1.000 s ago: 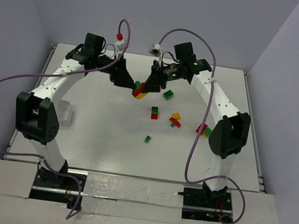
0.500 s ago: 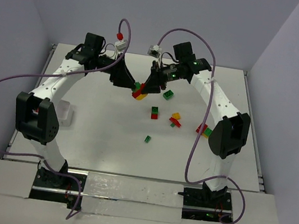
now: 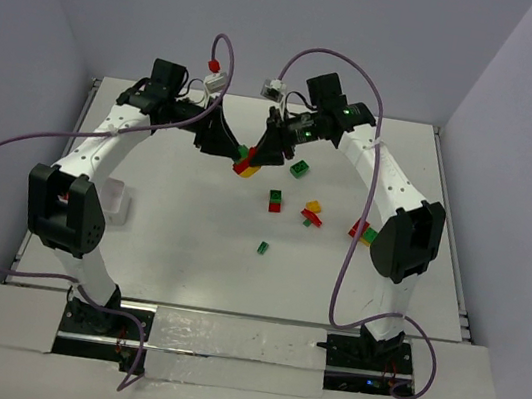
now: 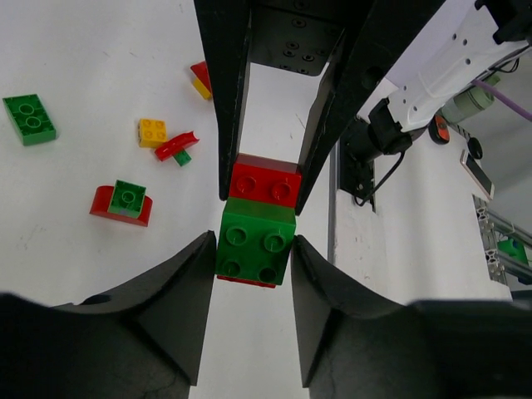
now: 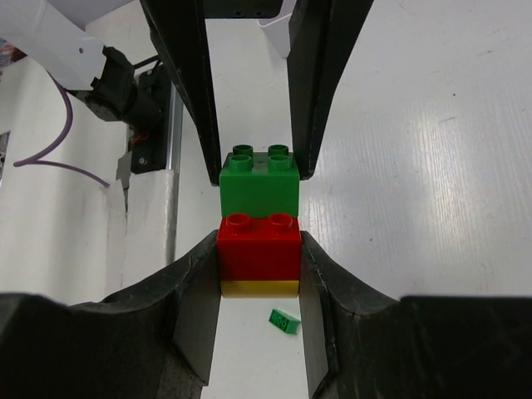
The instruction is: Sort the legos into containers by color
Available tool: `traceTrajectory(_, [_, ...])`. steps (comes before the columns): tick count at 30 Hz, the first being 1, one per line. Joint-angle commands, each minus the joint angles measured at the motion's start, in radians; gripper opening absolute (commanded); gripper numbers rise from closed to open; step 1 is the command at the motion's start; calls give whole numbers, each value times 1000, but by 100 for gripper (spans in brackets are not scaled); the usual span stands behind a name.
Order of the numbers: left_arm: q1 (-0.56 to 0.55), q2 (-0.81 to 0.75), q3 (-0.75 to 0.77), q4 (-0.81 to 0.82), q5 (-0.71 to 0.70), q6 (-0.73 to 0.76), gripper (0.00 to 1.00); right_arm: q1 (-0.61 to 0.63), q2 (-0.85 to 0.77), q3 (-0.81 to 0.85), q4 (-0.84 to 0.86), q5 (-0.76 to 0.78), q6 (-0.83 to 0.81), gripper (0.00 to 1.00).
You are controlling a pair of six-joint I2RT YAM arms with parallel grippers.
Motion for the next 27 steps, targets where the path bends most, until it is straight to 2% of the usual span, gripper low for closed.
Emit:
traceTrajectory(1, [-6,-19,17,26,32,-1,47,15,-7,32,-1,-19,-13,0])
traceTrajectory(5, [-6,-42,-17,75,10,-32,37,19,-5,32,-4,-12,-14,0])
traceTrajectory(8, [1,-67,-59,131,-23,-82,18,21,0,32,-18,-8,-30,0])
traceTrajectory(10, [25,-87,-90,177,-49,-141,1,20,2,31,-42,-2,-48,0])
traceTrajectory(13, [81,-126,-153,274,-80,-257,0,19,12,31,-85,9,-80,0])
traceTrajectory(16, [138,-159,-186,282,-116,-277,0,17,23,32,-128,24,-121,0])
traceTrajectory(22, [300,-230,-225,106,-211,-168,0,2,27,-9,-187,52,-180,0])
traceTrajectory(25, [352,-277,-228,-60,-326,-42,0,-10,22,-26,-177,79,-177,0])
traceTrajectory(27, [361,-302,-232,-149,-456,22,0,-16,19,-31,-158,99,-159,0])
